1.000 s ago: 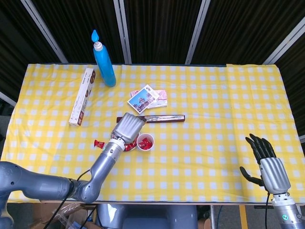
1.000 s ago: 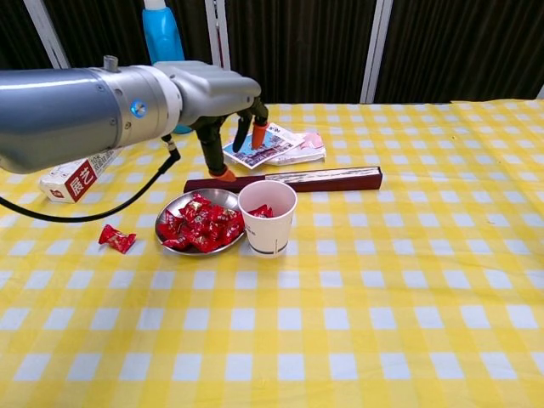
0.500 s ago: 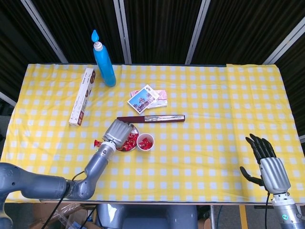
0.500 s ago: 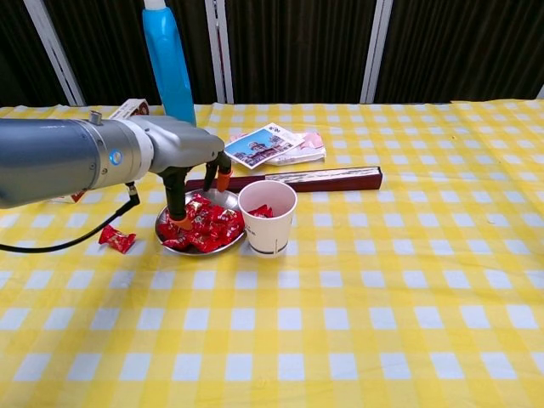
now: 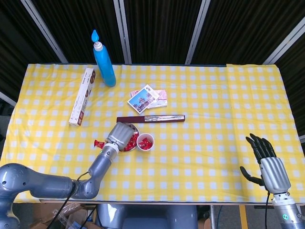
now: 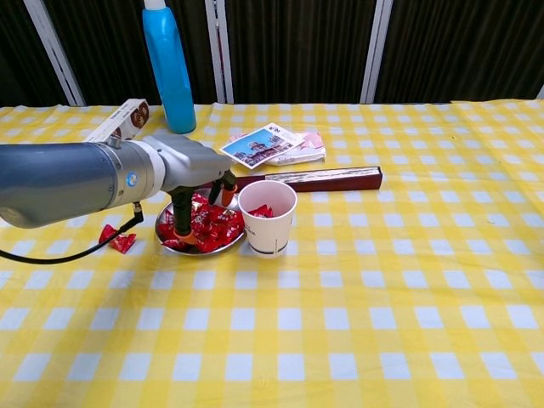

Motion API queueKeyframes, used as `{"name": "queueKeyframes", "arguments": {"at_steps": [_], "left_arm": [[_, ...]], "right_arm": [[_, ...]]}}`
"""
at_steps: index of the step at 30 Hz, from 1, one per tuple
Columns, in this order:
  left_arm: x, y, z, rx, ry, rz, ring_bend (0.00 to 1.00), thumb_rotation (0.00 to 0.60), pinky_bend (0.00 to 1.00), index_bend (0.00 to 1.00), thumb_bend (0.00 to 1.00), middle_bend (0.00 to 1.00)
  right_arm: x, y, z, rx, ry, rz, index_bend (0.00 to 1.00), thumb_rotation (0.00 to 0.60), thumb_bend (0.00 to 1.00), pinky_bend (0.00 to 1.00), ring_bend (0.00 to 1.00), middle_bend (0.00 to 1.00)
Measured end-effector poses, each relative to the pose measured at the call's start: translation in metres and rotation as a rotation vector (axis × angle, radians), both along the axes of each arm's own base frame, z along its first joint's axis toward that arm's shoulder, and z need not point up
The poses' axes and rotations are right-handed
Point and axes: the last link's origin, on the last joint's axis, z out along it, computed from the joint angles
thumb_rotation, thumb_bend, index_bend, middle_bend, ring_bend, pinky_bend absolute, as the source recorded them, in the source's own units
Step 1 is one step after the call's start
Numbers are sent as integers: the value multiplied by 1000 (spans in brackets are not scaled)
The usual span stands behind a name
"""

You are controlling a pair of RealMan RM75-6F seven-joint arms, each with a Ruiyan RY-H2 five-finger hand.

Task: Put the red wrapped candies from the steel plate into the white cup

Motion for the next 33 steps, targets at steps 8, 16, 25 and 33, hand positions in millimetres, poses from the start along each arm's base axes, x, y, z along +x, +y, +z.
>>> {"name": "queueKeyframes", "arguments": {"at_steps": [8, 16, 25, 33], "left_arm": [[-2, 0, -3, 3, -12, 9, 886, 600, 976, 300, 194, 301], [-3, 1, -10, 1, -22, 15, 886, 600, 976, 320, 194, 316], [-2, 0, -17, -3, -24, 6, 886, 600, 977, 386, 213, 400], [-7, -1, -19, -4, -17, 11, 886, 600, 979, 467, 334, 495]], "right_arm": [[0, 0, -1, 2, 0, -2, 0, 600, 388, 0, 0, 0], [0, 0, -1, 6, 0, -5, 0, 600, 387, 0, 0, 0], [0, 0, -1, 6, -3, -8, 0, 600, 388, 0, 0, 0], [0, 0, -2, 10, -5, -7, 0, 600, 388, 0, 0, 0]]}}
